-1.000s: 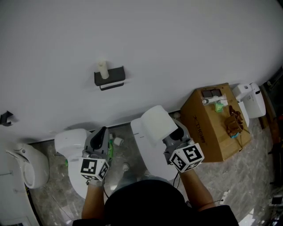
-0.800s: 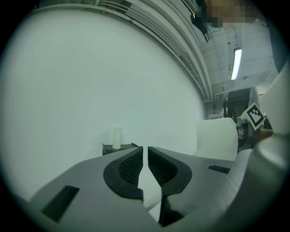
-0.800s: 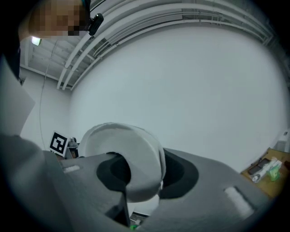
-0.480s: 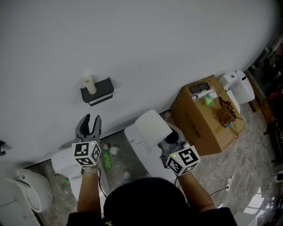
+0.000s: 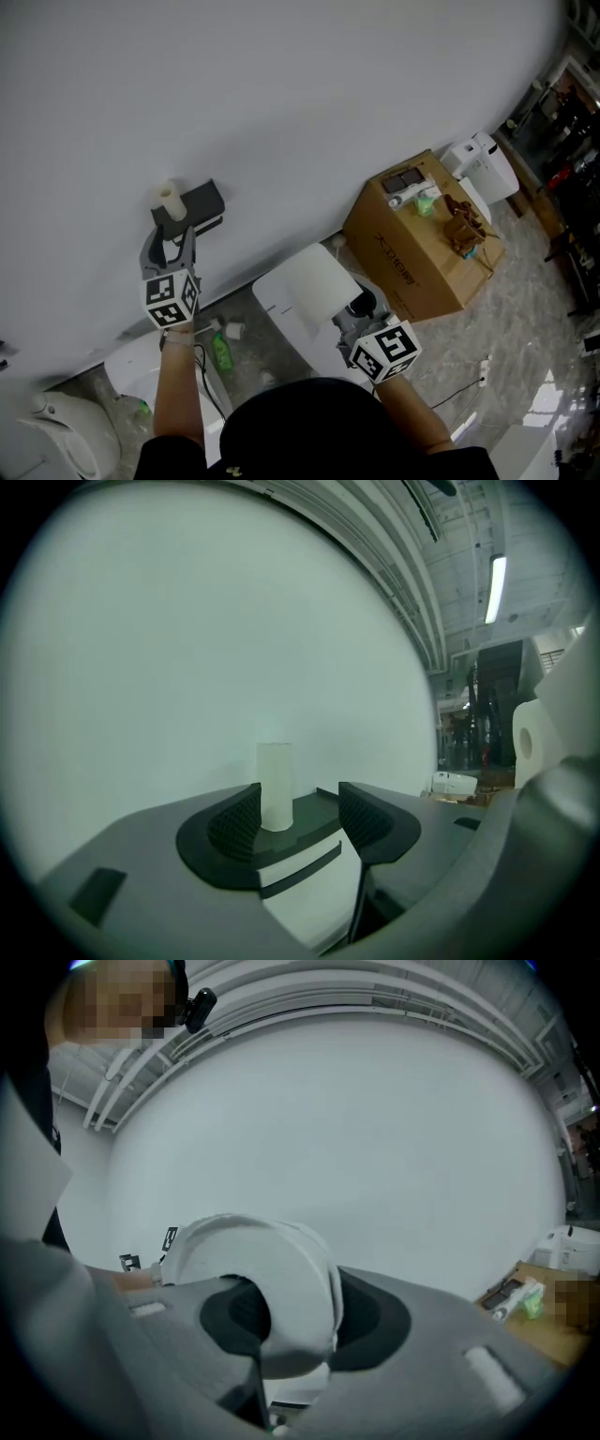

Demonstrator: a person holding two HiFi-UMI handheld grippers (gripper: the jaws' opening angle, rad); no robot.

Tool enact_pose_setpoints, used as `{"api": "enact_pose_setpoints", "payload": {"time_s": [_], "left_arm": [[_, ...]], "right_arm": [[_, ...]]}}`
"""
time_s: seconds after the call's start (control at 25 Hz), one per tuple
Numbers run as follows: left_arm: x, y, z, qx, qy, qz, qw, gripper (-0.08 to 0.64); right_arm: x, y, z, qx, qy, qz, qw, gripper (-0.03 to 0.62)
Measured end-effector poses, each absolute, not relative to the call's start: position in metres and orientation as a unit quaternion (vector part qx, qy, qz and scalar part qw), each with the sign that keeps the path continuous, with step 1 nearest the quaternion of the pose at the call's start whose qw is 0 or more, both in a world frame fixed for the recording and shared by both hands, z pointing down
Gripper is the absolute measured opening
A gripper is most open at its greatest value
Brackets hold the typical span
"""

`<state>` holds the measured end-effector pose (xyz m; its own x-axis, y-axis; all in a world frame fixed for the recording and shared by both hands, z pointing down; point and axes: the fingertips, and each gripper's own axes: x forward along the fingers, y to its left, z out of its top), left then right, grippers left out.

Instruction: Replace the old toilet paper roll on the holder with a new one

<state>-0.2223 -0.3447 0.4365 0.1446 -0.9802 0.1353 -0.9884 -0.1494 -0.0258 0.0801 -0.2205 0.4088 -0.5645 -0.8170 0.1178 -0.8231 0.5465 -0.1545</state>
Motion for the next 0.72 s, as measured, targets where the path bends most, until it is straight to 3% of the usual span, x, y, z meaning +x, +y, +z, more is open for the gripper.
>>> {"api": "enact_pose_setpoints", "payload": {"time_s": [0.72], "left_arm": [[-0.244, -0.408, 0.45, 0.724, -0.678, 0.118, 0.04, 0.252]], "right_arm": [[0.095, -0.224, 0.419, 0.5, -0.859, 0.104, 0.025, 0.135]]}}
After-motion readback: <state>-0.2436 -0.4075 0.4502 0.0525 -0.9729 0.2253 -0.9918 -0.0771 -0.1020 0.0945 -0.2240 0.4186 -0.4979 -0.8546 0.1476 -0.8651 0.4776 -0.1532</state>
